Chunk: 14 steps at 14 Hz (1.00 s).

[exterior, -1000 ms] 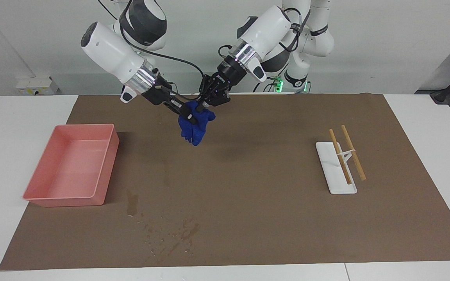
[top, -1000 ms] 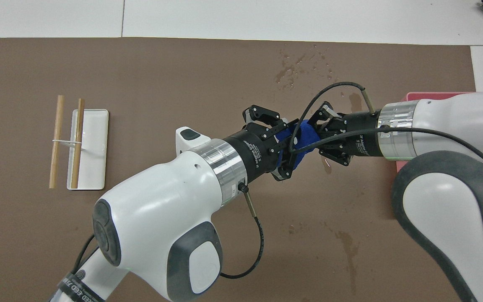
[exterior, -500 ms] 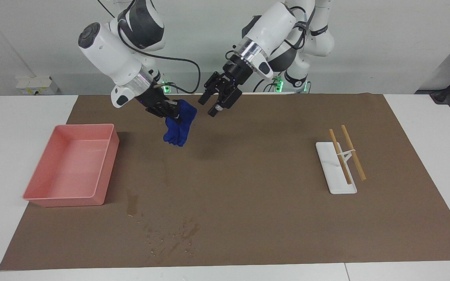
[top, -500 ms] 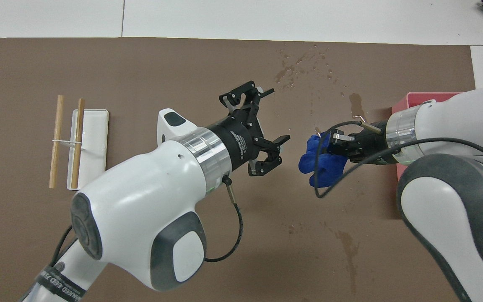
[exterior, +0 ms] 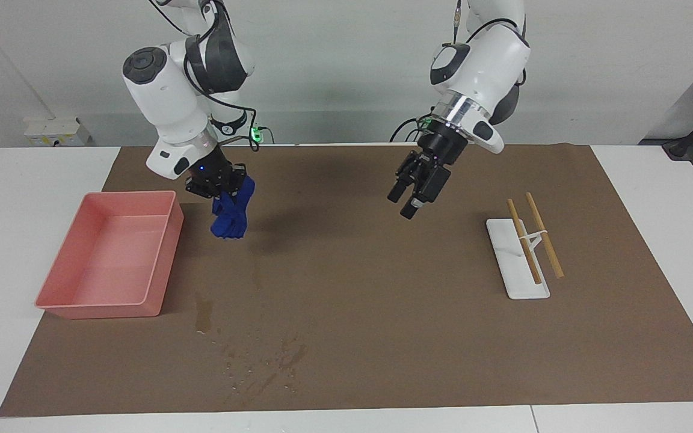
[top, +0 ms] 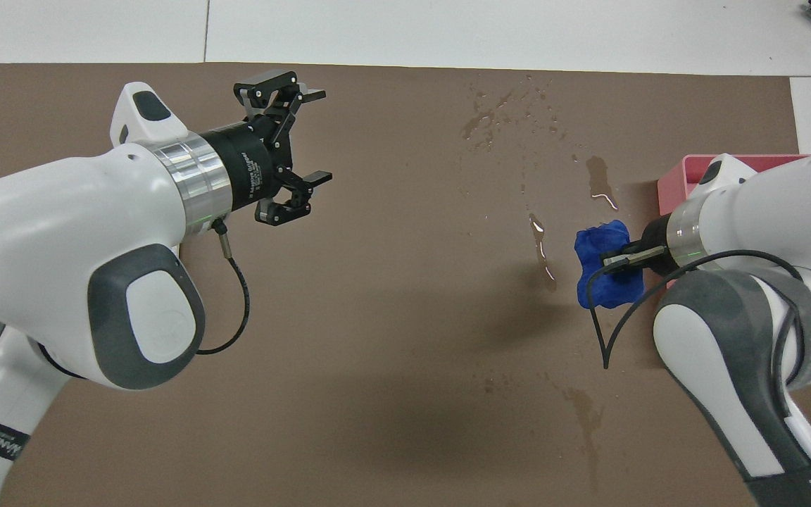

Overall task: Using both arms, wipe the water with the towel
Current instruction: 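Lower the towel onto the water with the right gripper while the left gripper withdraws, then wipe the towel across the water spots with the right gripper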

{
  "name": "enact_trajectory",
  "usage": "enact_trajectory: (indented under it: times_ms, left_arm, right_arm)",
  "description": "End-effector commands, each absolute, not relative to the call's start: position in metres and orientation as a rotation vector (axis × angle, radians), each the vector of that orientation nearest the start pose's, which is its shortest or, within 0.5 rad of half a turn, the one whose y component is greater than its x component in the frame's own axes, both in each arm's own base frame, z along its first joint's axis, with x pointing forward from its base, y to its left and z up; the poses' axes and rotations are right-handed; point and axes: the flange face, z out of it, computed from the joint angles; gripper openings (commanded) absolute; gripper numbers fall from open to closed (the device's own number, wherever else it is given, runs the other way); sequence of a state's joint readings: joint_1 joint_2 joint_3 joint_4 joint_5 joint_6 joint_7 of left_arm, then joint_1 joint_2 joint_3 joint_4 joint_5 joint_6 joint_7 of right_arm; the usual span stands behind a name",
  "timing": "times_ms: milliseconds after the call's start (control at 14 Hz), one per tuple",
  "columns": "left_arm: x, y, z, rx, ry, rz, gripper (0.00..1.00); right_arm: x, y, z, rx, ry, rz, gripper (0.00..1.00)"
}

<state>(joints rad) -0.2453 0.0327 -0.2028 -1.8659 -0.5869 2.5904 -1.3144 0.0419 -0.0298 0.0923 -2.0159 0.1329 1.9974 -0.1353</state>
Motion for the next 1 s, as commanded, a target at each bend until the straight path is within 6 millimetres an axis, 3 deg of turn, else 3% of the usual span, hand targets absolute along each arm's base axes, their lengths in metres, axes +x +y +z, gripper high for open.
enact_trajectory:
  times_ms: [0,286,429,571,714,929]
  left_arm:
    - [0.571,-0.204,0.576,2.227,1.153,0.184,1.00]
    - [0.573,-0.169,0.572,2.717,0.774,0.345,1.00]
    - [0.576,-0.137,0.569,2.883,0.596,0.360,1.00]
    - [0.574,-0.114,0.576,2.987,0.323,0.310,1.00]
    - [0.574,-0.090,0.587,3.061,0.114,0.267,1.00]
    - [0.564,-0.079,0.610,3.116,-0.103,0.137,1.00]
  right_arm:
    - [0.549,0.073,0.416,-3.016,-0.353,0.015,0.00]
    - [0.532,0.091,0.400,-3.014,-0.386,0.079,0.00]
    - [0.528,0.091,0.387,-3.021,-0.347,0.089,0.00]
    - [0.523,0.109,0.368,-3.025,-0.353,0.049,0.00]
    - [0.527,0.110,0.348,-3.026,-0.347,-0.009,0.00]
    - [0.540,0.126,0.324,-3.021,-0.325,-0.102,0.00]
